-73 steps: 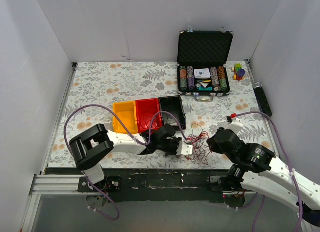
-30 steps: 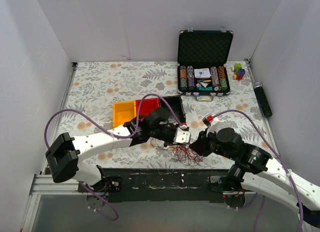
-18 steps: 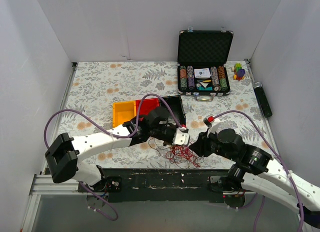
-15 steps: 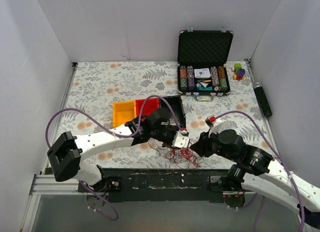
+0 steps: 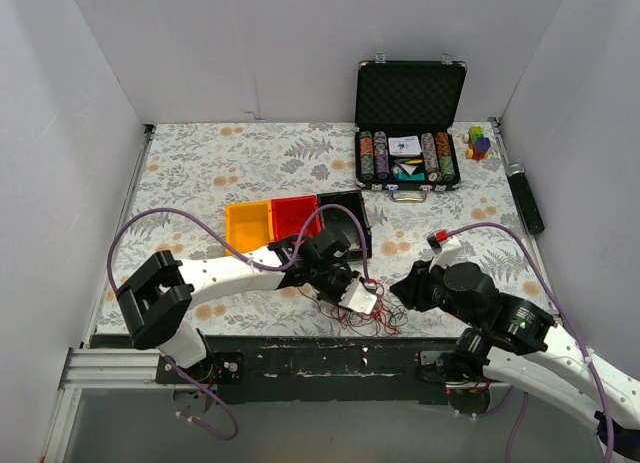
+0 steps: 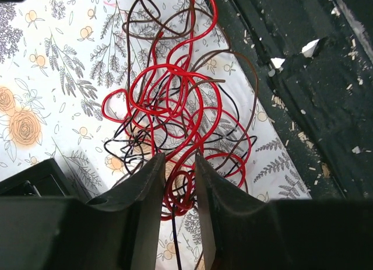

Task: Untangle the cables
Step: Untie the cable.

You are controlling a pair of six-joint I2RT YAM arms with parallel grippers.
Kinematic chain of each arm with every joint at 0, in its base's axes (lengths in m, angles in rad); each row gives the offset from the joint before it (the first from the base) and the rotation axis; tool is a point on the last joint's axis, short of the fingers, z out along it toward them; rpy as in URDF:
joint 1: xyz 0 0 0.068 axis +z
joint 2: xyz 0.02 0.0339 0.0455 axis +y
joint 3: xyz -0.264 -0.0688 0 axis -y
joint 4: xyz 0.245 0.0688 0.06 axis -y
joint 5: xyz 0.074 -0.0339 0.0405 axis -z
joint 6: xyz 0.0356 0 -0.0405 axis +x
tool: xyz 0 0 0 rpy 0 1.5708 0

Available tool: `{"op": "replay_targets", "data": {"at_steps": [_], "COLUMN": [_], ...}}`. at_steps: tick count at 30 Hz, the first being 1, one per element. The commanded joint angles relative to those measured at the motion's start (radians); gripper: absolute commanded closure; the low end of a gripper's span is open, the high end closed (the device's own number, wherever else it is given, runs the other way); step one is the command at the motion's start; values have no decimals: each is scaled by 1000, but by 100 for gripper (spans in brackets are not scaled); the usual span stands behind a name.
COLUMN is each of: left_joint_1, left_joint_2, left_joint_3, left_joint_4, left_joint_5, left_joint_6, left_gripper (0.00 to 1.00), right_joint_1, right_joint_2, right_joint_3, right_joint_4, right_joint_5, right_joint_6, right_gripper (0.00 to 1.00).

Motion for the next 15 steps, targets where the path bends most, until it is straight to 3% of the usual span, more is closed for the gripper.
{"op": "replay_targets", "data": {"at_steps": [1, 4, 9, 15], "left_joint_1": [-6, -8, -18, -24], "left_joint_2": [0, -5, -11, -61], "left_joint_3": [30, 5, 2, 91], "left_joint_4": [3, 47, 78, 72], "left_joint_5": [-29, -42, -59, -33], "left_joint_6": [33, 32, 24, -117], "left_gripper": [76, 81, 100, 100], "right_joint_1": [-1, -1, -1, -1], "right_joint_2": [-8, -14, -15, 8], "right_joint_3": [-4, -10, -16, -32], "right_joint_4": [19, 25, 25, 19], "right_joint_5": [27, 32, 32, 49], "right_joint_6": [26, 30, 36, 55], "right_gripper": [62, 63, 65, 64]}}
